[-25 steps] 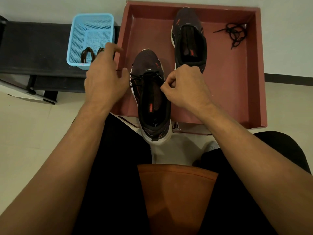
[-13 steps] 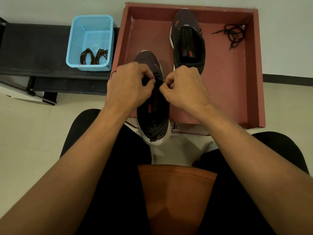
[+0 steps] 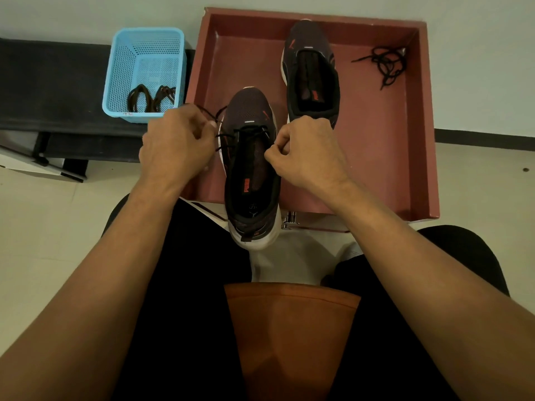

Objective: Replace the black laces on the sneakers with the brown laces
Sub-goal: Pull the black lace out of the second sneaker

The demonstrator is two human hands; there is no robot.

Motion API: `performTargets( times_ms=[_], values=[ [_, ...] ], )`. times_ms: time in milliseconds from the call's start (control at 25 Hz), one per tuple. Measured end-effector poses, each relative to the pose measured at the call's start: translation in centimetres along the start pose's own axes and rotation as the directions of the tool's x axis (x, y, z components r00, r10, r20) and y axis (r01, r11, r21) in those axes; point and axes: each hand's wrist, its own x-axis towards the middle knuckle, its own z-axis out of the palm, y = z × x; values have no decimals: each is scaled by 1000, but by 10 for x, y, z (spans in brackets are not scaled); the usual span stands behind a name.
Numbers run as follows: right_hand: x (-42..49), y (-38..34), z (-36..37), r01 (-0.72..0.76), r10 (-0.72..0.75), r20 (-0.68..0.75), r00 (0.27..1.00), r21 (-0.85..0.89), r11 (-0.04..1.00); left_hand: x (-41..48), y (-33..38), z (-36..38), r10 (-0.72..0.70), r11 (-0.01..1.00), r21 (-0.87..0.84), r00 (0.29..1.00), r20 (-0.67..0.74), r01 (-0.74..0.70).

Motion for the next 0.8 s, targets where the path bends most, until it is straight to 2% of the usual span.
performTargets(
  times_ms=[120, 320, 520, 680, 800],
  values=[
    [-2, 0, -5, 18, -18, -28, 999, 3, 1000, -8, 13, 4, 63, 998, 20, 994, 88, -65],
    [-4, -7, -1, 154, -159, -46, 986, -99, 983, -9, 20, 5, 81, 996, -33, 987, 136, -78],
    [5, -15, 12, 133, -137, -8, 990, -208, 969, -8, 18, 4, 104, 993, -70, 985, 137, -95],
    [6, -16, 14, 176, -191, -76, 979, -173, 969, -9, 16, 5, 108, 994, -38, 989, 104, -104],
    [11, -6, -2, 120, -129, -202, 971, -59, 991, -7, 13, 4, 116, 993, 9, 990, 82, -117]
  ],
)
